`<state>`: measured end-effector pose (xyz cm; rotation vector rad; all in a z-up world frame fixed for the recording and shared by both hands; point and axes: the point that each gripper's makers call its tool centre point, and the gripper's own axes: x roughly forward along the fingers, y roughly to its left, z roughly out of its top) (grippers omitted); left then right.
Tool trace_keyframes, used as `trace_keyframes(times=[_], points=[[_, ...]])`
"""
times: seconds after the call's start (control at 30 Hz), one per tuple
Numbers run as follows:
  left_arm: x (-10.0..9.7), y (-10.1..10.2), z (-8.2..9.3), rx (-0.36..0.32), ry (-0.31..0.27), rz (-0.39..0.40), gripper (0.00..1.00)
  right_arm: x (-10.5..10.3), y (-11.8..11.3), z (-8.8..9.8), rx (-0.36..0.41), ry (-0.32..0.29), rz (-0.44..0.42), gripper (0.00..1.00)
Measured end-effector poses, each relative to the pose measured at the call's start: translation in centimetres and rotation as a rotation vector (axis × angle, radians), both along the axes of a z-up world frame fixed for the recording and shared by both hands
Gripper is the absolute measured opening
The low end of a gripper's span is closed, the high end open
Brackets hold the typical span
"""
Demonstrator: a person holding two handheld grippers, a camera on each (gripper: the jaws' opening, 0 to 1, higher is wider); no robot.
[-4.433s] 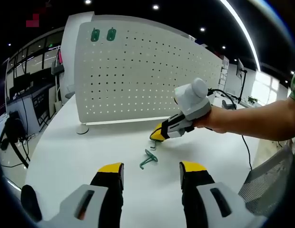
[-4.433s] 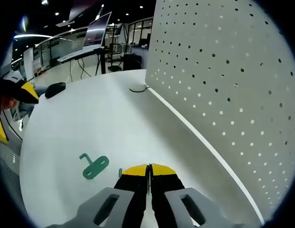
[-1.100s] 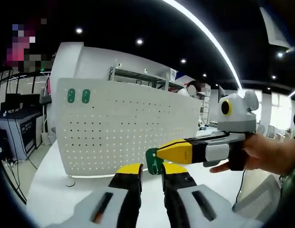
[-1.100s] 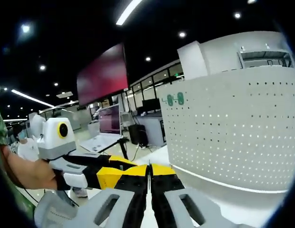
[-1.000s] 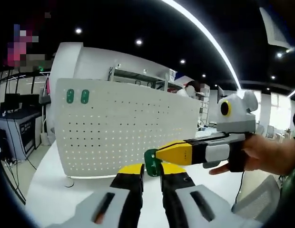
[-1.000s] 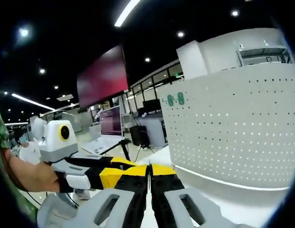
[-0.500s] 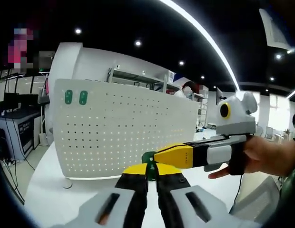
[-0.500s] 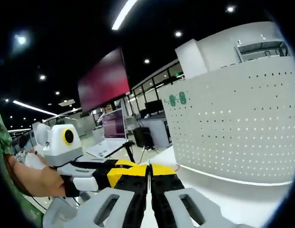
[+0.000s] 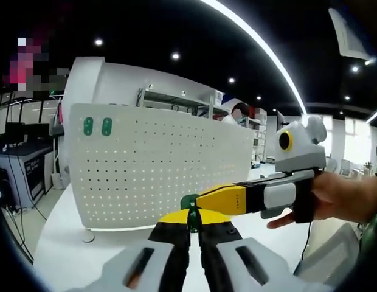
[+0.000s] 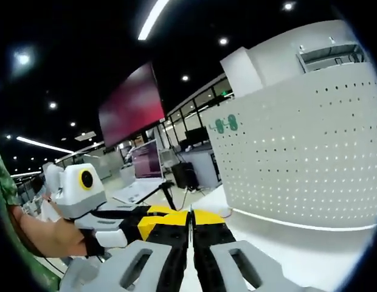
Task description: Insert the hook assembly into the mounting plate slot until the hook locks in place.
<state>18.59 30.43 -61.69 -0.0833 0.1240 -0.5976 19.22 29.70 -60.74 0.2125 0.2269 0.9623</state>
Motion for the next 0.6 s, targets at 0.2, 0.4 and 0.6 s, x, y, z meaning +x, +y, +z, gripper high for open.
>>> trace_keyframes(times=[0.2, 0.4, 0.6], points=[[0.10, -0.08, -0.11, 0.011, -0.003, 0.001, 0.03, 0.07, -0.02, -0.03, -0.018, -0.021, 0.001, 0.00], [0.15, -0.15, -0.22, 0.014, 0.000, 0.001, 0.03, 0.23, -0.12, -0.08, -0.023, -0.023, -0.001, 0.06], [0.23, -0.13, -0.29, 0.016, -0.001, 0.003, 0.03, 0.34, -0.23, -0.02, -0.032, -0.036, -0.007, 0.13]])
